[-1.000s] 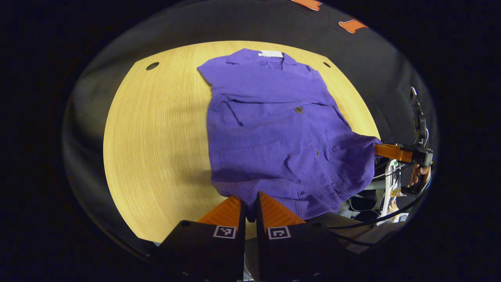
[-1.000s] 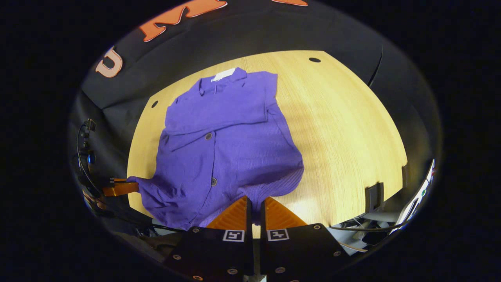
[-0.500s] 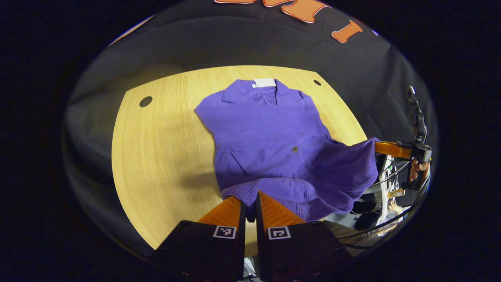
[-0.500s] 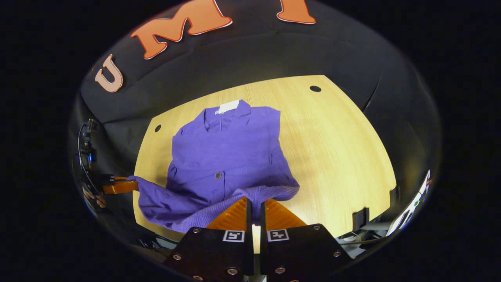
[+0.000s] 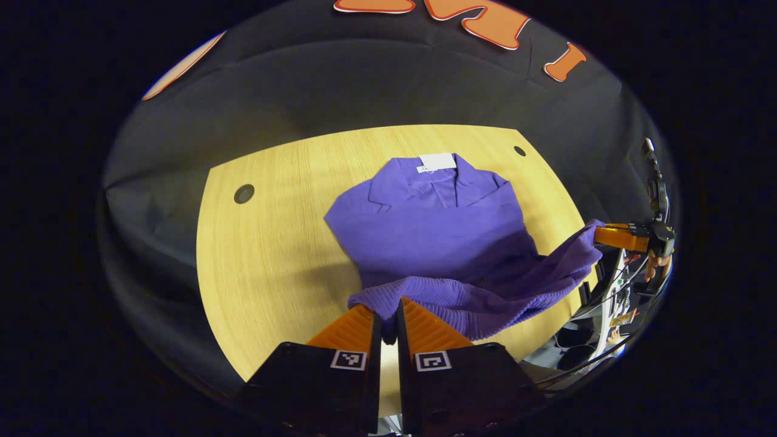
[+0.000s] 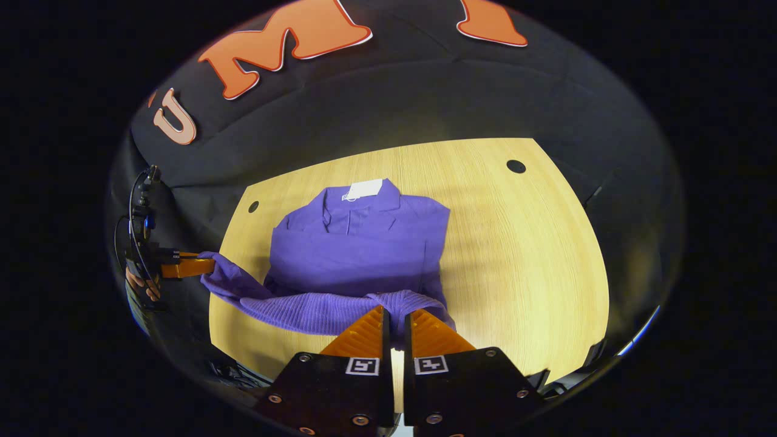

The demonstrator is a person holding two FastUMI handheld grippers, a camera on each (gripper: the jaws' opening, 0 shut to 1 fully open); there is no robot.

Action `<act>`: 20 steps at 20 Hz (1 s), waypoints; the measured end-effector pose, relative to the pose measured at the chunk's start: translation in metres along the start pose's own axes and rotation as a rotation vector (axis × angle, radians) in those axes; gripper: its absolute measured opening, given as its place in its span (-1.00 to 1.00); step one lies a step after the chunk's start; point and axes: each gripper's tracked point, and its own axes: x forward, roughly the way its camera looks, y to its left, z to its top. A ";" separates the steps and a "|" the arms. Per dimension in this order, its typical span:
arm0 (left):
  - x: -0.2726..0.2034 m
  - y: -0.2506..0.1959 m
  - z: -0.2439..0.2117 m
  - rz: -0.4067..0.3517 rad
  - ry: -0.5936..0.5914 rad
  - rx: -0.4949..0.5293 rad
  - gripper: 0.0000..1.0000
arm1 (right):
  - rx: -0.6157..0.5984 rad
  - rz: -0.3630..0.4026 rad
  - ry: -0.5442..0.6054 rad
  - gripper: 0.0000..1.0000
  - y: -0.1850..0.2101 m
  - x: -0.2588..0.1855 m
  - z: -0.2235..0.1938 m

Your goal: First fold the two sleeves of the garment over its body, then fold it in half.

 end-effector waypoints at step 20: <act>0.092 0.040 0.141 0.234 -0.134 -0.052 -0.70 | 0.091 0.118 0.000 -0.86 -0.021 0.114 0.129</act>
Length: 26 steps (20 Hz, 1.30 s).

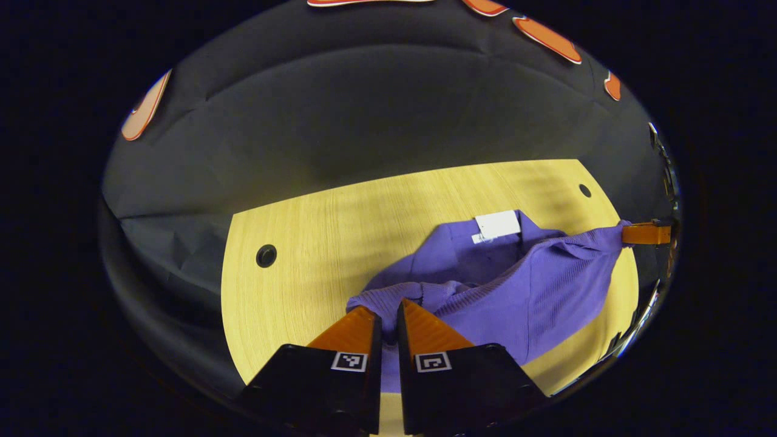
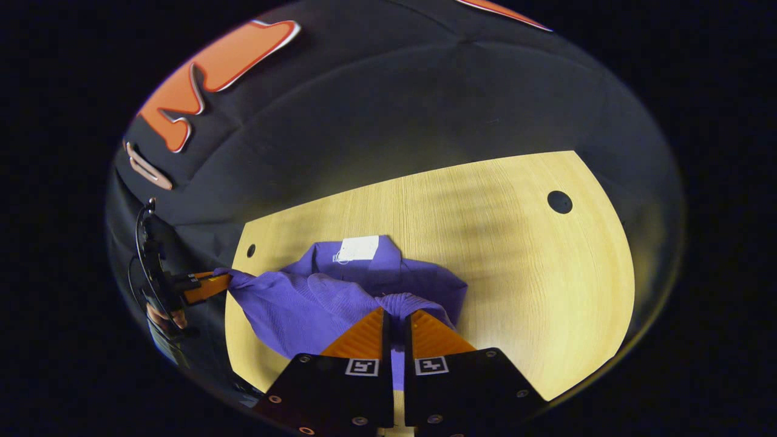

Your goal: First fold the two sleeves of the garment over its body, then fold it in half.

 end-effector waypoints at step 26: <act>-0.127 -0.005 0.059 0.004 -0.533 -0.056 0.87 | -0.078 -0.104 -0.421 0.91 0.030 -0.081 0.054</act>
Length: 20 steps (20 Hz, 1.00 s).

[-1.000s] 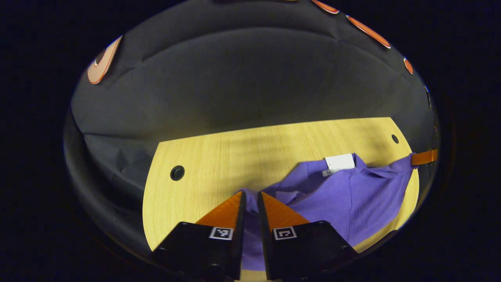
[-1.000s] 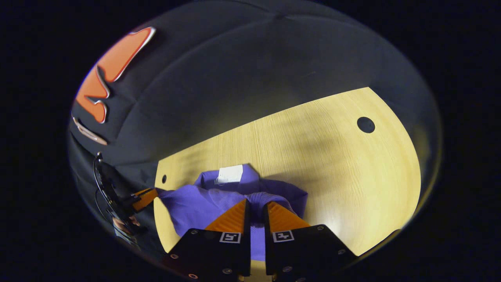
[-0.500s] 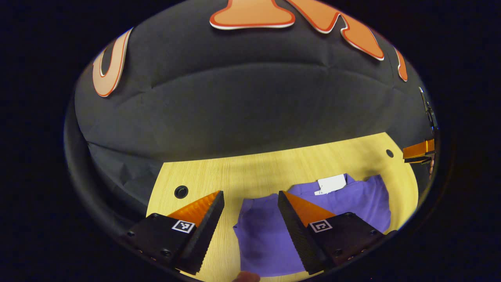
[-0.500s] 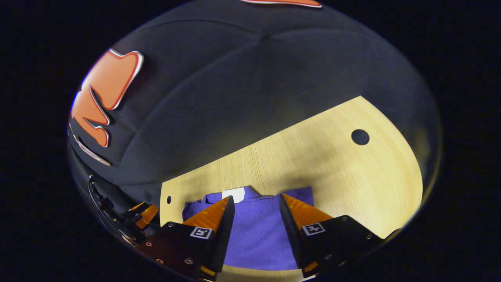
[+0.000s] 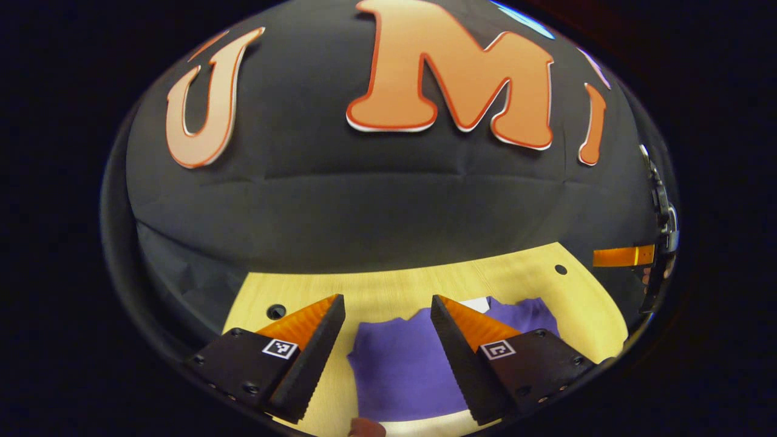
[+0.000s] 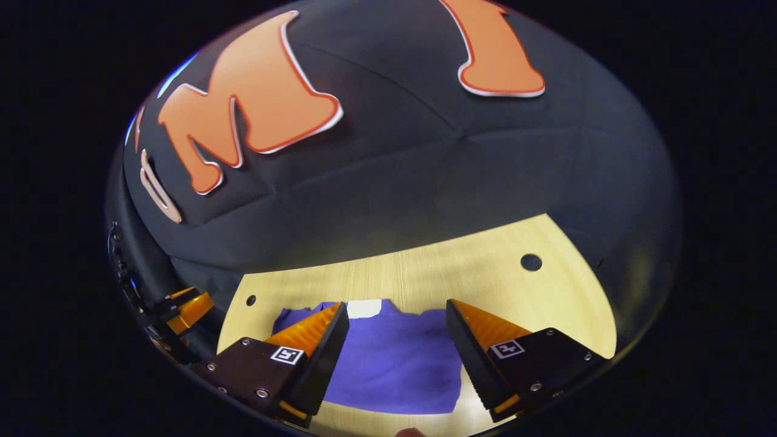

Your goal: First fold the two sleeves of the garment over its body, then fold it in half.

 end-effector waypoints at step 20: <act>-0.199 -0.028 0.042 -0.063 -0.459 0.008 0.90 | -0.205 0.013 -0.559 0.90 0.115 -0.184 0.014</act>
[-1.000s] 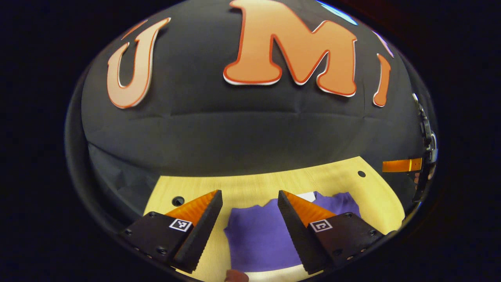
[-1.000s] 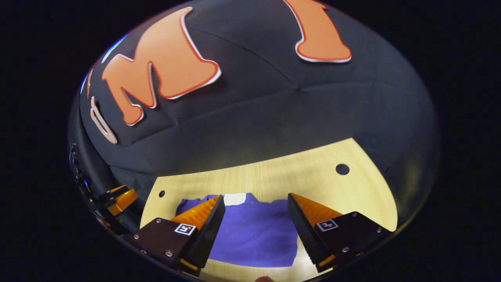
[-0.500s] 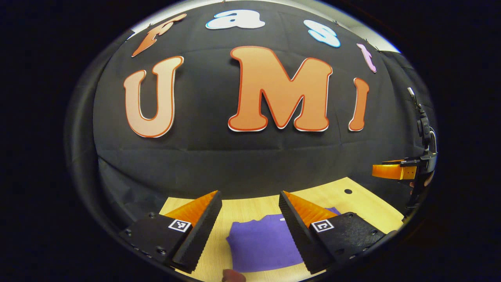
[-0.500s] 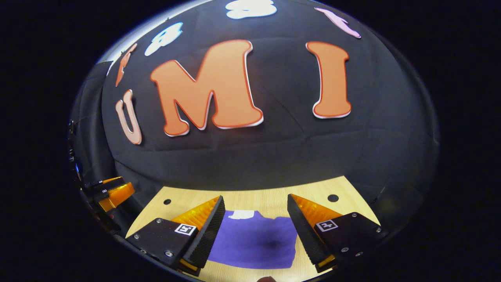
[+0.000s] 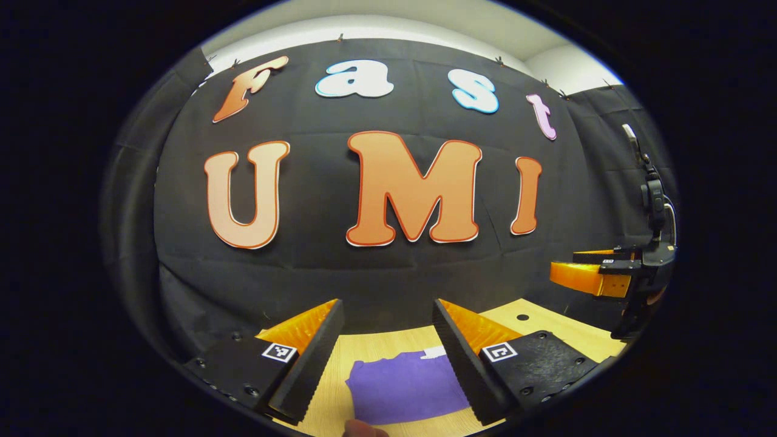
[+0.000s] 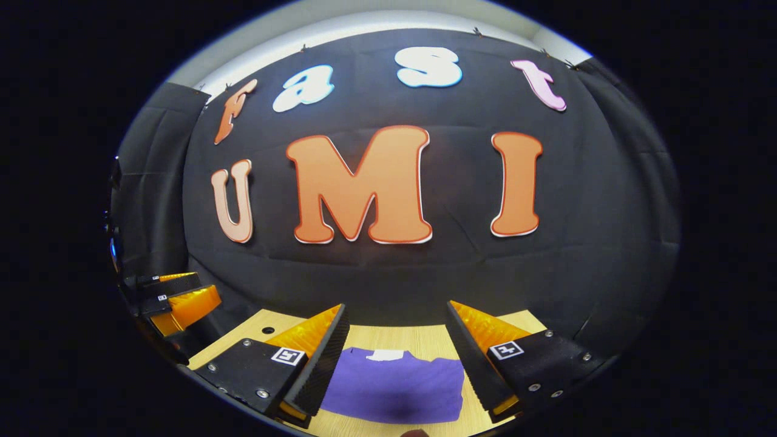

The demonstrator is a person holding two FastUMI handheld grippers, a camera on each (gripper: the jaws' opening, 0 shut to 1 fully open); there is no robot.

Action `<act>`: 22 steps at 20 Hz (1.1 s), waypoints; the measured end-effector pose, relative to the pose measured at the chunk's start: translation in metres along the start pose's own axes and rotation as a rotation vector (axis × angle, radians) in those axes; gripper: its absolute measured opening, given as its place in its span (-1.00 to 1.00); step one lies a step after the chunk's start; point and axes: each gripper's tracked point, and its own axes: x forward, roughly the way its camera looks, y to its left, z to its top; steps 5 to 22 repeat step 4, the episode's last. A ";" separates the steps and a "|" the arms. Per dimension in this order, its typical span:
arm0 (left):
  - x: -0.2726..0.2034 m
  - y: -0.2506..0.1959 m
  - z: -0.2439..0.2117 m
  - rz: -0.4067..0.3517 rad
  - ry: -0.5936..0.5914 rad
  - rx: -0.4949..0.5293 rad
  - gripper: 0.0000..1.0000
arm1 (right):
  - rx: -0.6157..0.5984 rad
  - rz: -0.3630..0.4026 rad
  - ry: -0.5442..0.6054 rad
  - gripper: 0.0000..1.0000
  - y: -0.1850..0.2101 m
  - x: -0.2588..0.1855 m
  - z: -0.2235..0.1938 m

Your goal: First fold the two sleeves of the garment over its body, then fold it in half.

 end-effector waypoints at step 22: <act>-0.022 -0.008 0.003 -0.011 -0.039 0.006 0.89 | -0.017 -0.002 -0.021 1.00 0.019 -0.024 -0.007</act>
